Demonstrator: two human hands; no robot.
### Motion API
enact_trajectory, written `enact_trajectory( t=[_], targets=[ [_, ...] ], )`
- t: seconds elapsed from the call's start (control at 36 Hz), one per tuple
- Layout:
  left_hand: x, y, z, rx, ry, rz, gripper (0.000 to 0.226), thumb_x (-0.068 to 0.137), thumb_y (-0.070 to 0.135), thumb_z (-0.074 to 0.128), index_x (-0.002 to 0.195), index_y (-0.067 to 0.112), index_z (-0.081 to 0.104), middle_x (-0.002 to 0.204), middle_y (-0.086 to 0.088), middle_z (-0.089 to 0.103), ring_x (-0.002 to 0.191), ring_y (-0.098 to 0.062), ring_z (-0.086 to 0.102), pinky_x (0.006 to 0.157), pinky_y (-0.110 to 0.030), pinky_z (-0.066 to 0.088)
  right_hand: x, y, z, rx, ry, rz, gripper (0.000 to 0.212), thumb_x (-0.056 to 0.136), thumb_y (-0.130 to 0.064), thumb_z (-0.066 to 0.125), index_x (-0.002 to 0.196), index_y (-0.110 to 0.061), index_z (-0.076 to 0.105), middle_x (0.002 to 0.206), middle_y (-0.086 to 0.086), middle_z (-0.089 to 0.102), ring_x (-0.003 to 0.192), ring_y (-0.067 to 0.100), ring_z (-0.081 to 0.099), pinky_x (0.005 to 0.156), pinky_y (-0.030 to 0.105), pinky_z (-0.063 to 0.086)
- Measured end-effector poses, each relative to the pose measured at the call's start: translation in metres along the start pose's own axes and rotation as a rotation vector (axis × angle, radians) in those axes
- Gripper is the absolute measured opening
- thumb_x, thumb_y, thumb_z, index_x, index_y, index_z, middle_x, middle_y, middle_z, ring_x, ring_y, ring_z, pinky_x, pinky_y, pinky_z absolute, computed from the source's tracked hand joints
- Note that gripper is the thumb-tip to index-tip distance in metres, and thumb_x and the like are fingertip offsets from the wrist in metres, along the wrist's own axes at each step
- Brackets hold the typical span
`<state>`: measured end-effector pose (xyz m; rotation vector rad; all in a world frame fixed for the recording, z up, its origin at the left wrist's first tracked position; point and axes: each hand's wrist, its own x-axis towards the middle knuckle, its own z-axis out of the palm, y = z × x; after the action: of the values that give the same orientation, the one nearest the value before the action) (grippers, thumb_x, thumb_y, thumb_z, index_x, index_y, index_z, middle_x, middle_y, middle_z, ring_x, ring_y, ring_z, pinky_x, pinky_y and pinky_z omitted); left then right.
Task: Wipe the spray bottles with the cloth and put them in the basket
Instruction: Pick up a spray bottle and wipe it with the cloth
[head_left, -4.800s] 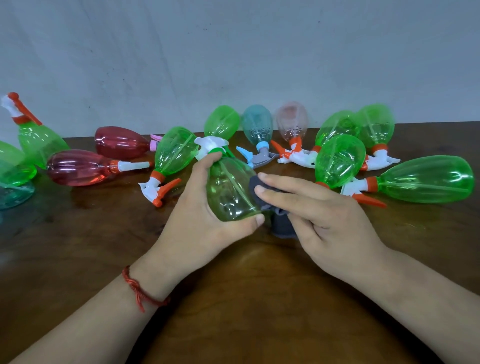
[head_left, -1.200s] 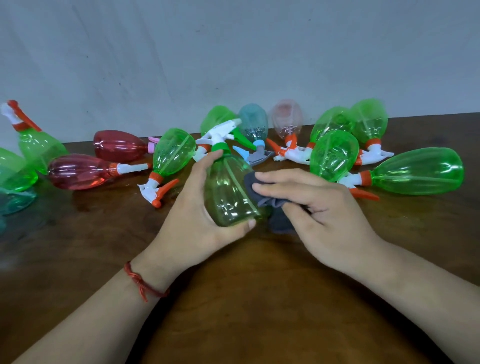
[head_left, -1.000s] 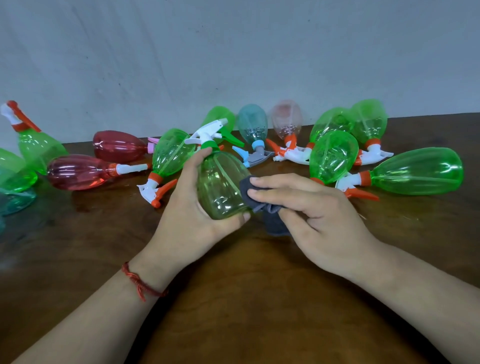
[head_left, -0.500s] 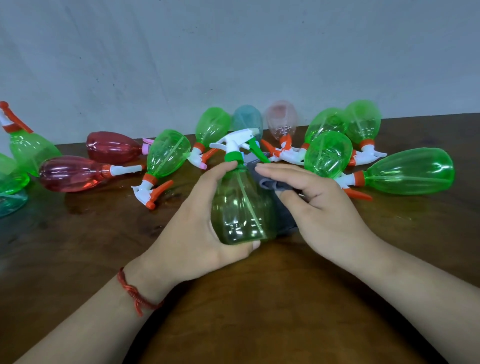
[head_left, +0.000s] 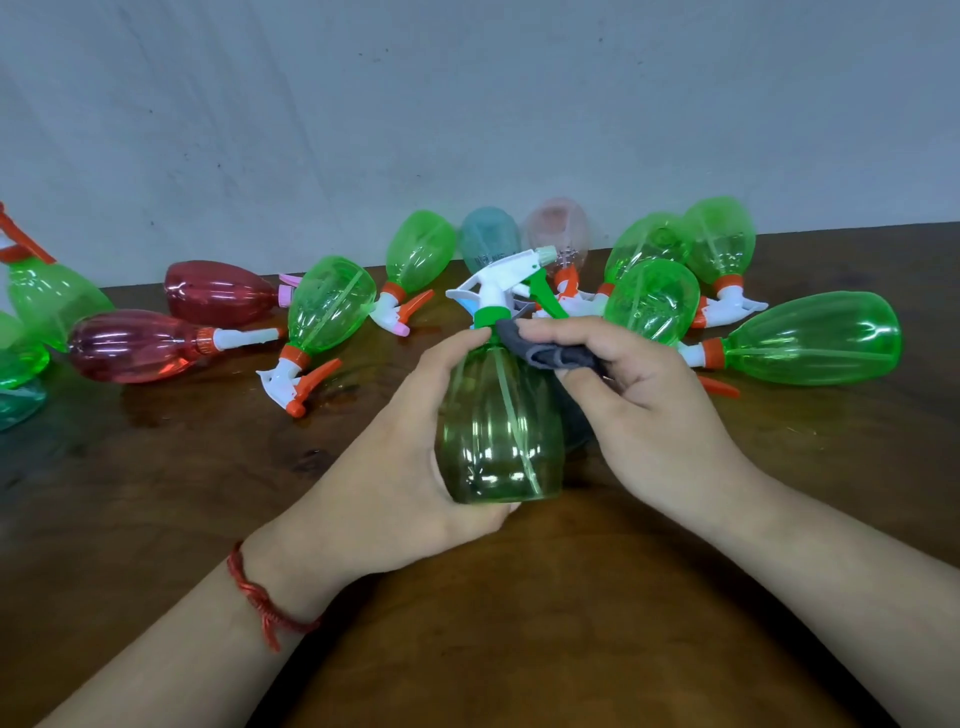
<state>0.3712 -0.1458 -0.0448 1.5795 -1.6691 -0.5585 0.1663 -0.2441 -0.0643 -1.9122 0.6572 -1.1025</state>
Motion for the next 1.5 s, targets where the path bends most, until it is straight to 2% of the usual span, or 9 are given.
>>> enact_trajectory(
  t=[0.06,0.08,0.17,0.36,0.61,0.83,1.06,1.22,1.5],
  targets=[
    [0.002,-0.003,0.007,0.026,-0.014,0.121,0.056,0.104,0.006,0.067,0.155,0.005,0.045,0.156,-0.010,0.056,0.134,-0.016,0.060,0.078,-0.011,0.042,-0.001,0.000,0.001,-0.031,-0.005,-0.042,0.044,0.102,0.007,0.055,0.129,-0.022,0.074,0.133,-0.016,0.071,0.132,0.003,0.060,0.117,0.034,0.045],
    [-0.006,0.002,0.011,0.058,-0.125,0.144,0.070,0.094,0.009,0.081,0.154,0.013,0.046,0.152,0.002,0.057,0.135,-0.007,0.058,0.090,-0.005,0.042,-0.002,0.000,0.001,-0.060,-0.007,-0.073,0.045,0.101,0.009,0.056,0.129,-0.021,0.075,0.134,-0.015,0.070,0.134,0.003,0.059,0.117,0.031,0.044],
    [-0.016,-0.005,0.012,0.085,0.004,0.042,0.114,0.070,0.033,0.101,0.162,0.034,0.034,0.155,0.015,0.052,0.143,-0.009,0.054,0.116,-0.031,0.047,-0.004,0.000,0.001,-0.177,-0.029,-0.177,0.050,0.096,0.015,0.058,0.128,-0.019,0.076,0.137,-0.013,0.069,0.134,0.004,0.060,0.114,0.027,0.047],
    [-0.001,-0.032,0.004,-0.032,0.203,0.019,0.114,0.065,0.042,0.100,0.159,0.039,0.036,0.151,0.005,0.057,0.139,-0.019,0.059,0.115,-0.047,0.050,-0.010,-0.006,0.006,-0.327,-0.118,-0.364,0.047,0.090,0.003,0.055,0.124,-0.019,0.079,0.139,-0.010,0.068,0.129,0.008,0.062,0.108,0.030,0.051],
    [0.000,-0.028,0.007,-0.072,0.246,-0.007,0.111,0.066,0.037,0.104,0.155,0.039,0.039,0.145,0.009,0.063,0.132,-0.010,0.064,0.114,-0.036,0.051,-0.012,-0.008,0.006,-0.348,-0.089,-0.358,0.048,0.092,0.002,0.052,0.126,-0.020,0.078,0.140,-0.010,0.067,0.131,0.007,0.061,0.109,0.032,0.051],
    [-0.003,-0.021,0.011,-0.117,0.148,0.060,0.110,0.068,0.031,0.101,0.158,0.036,0.038,0.150,0.008,0.060,0.140,-0.016,0.059,0.117,-0.043,0.048,-0.008,-0.007,0.010,-0.248,0.015,-0.206,0.048,0.098,0.012,0.057,0.132,-0.018,0.073,0.127,-0.008,0.060,0.121,-0.005,0.057,0.102,0.006,0.038],
    [-0.011,-0.012,0.014,-0.183,0.016,0.164,0.112,0.070,0.015,0.098,0.161,0.020,0.034,0.153,0.013,0.054,0.145,-0.018,0.054,0.115,-0.026,0.046,-0.003,-0.006,0.002,-0.167,0.138,-0.172,0.044,0.099,0.012,0.059,0.126,-0.017,0.077,0.125,-0.019,0.071,0.122,-0.005,0.064,0.107,0.013,0.045],
    [-0.011,-0.013,0.013,-0.149,-0.114,0.141,0.125,0.069,0.018,0.102,0.166,0.027,0.024,0.162,0.013,0.048,0.150,-0.016,0.049,0.122,-0.043,0.043,-0.003,-0.005,0.000,-0.126,0.147,-0.160,0.040,0.100,0.011,0.060,0.121,-0.017,0.079,0.127,-0.011,0.074,0.126,0.002,0.065,0.111,0.024,0.048],
    [-0.008,-0.015,0.014,-0.002,0.009,0.174,0.117,0.071,0.033,0.102,0.165,0.028,0.032,0.162,0.009,0.047,0.151,-0.016,0.048,0.123,-0.046,0.042,-0.004,-0.005,0.001,-0.189,0.066,-0.207,0.048,0.097,0.016,0.058,0.125,-0.017,0.078,0.133,-0.011,0.071,0.130,0.004,0.062,0.112,0.026,0.049]
  ],
)
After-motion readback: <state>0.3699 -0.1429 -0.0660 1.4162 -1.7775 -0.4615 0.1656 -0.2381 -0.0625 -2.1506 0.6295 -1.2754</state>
